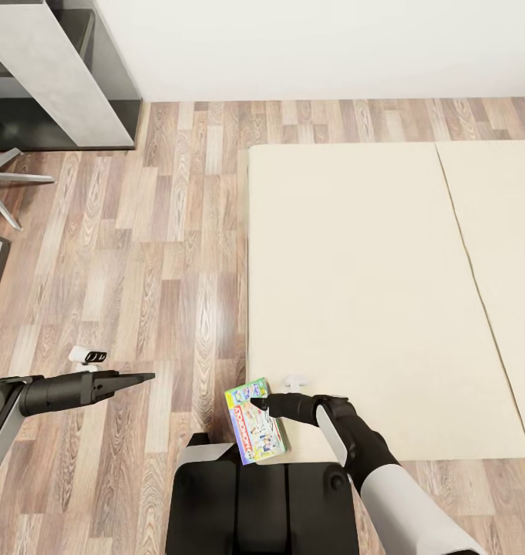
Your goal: Put all the toys in the child's room - the three board games (two on the bed and one on the table), the two jigsaw puzzles on the table, and the tennis ball on the table - inside the toy box on the table in the child's room.
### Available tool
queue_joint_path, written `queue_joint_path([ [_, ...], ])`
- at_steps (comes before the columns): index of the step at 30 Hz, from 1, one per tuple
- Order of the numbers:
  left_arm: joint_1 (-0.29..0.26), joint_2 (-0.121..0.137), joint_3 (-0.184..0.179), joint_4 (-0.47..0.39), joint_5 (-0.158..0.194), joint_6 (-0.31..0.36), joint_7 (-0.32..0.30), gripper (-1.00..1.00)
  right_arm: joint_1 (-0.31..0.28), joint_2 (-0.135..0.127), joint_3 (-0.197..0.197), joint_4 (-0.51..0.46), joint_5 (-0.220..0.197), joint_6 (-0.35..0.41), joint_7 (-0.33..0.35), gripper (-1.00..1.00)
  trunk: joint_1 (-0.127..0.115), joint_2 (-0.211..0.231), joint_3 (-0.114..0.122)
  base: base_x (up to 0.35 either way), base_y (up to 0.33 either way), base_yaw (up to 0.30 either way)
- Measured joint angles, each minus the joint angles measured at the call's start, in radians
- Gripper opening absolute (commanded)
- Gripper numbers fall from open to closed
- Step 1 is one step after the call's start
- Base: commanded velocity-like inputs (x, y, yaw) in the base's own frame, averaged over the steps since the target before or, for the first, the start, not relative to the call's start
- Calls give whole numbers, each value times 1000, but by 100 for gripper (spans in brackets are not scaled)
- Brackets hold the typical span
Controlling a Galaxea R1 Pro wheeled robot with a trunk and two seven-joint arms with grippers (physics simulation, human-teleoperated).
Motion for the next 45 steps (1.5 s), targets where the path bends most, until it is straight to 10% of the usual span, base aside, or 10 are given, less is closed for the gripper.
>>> queue_joint_path([
  [34, 0, 1, 2, 2, 0, 0, 0, 100, 1, -14, 1, -142, -5, 63, -4, 100, 0, 0, 0, 0, 0, 0],
  [45, 0, 5, 7, 15, 1, -1, 0, 100, 133, -16, 0, -506, -10, 219, -4, 100, 0, 0, 0, 0, 0, 0],
])
